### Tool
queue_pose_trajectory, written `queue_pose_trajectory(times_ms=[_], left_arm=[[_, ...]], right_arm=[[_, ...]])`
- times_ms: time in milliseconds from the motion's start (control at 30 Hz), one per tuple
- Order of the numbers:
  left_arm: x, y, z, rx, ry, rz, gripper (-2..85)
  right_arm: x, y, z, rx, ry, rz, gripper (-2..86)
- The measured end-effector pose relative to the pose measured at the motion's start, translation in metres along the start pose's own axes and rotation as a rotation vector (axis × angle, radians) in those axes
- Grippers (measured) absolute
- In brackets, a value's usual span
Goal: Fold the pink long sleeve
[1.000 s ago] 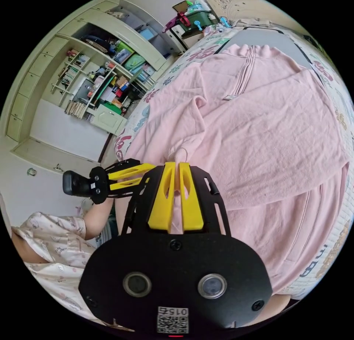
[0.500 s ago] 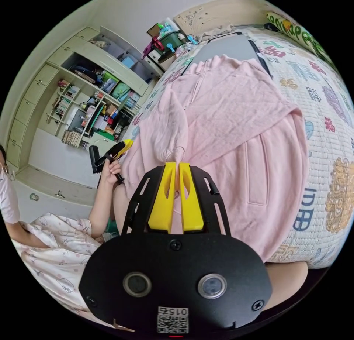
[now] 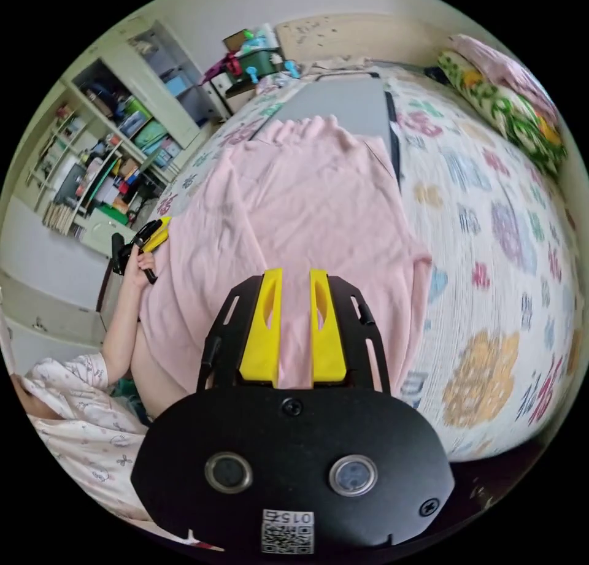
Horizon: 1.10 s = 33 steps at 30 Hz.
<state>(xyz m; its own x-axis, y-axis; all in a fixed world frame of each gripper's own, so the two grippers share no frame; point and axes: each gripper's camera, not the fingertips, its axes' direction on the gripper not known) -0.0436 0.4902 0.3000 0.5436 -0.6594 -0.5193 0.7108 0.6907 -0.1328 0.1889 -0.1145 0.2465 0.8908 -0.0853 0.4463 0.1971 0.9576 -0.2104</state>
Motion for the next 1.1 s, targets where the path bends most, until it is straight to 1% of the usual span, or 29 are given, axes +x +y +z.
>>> queue_pose_trajectory(times_ms=[100,167,233,300,367,433,500,633,700,800,867,933,1033,1100], left_arm=[[-0.020,-0.005,0.002,-0.008,0.016,-0.023,10.3],[-0.030,0.001,0.004,-0.012,0.013,-0.023,10.1],[-0.047,0.013,0.002,-0.019,0.086,-0.058,9.7],[-0.053,0.016,0.000,-0.040,0.123,-0.054,9.4],[-0.058,0.014,0.000,-0.021,0.064,-0.046,9.2],[-0.069,0.009,0.006,0.017,0.099,-0.082,9.3],[-0.073,0.005,0.009,0.020,0.087,-0.094,9.6],[-0.081,0.005,0.003,0.030,0.099,-0.096,6.3],[-0.085,0.004,-0.003,0.051,0.128,-0.097,4.8],[-0.079,-0.001,-0.020,0.115,0.101,-0.063,3.2],[-0.075,-0.009,-0.032,0.151,0.088,-0.048,2.5],[-0.079,-0.017,-0.034,0.164,0.060,-0.078,1.9],[-0.083,-0.026,-0.030,0.146,0.038,-0.126,1.6],[-0.076,-0.035,-0.030,0.134,0.006,-0.117,1.5]], right_arm=[[-0.040,-0.083,0.048,0.008,-0.123,-0.147,9.5],[-0.062,-0.130,0.085,-0.017,-0.167,-0.197,10.3],[-0.084,-0.182,0.135,-0.060,-0.175,-0.226,11.1],[-0.092,-0.211,0.167,-0.092,-0.198,-0.205,11.7],[-0.092,-0.231,0.192,-0.117,-0.236,-0.153,12.5],[-0.085,-0.248,0.216,-0.146,-0.284,-0.073,13.1],[-0.086,-0.255,0.230,-0.188,-0.304,-0.057,12.9],[-0.104,-0.263,0.250,-0.277,-0.247,-0.113,9.8],[-0.110,-0.268,0.250,-0.262,-0.210,-0.119,6.8],[-0.125,-0.277,0.247,-0.212,-0.193,-0.135,3.8],[-0.143,-0.283,0.249,-0.191,-0.163,-0.172,3.2],[-0.169,-0.290,0.264,-0.204,-0.073,-0.230,3.1],[-0.184,-0.294,0.297,-0.285,0.023,-0.229,3.5],[-0.182,-0.292,0.308,-0.296,0.032,-0.195,4.2]])
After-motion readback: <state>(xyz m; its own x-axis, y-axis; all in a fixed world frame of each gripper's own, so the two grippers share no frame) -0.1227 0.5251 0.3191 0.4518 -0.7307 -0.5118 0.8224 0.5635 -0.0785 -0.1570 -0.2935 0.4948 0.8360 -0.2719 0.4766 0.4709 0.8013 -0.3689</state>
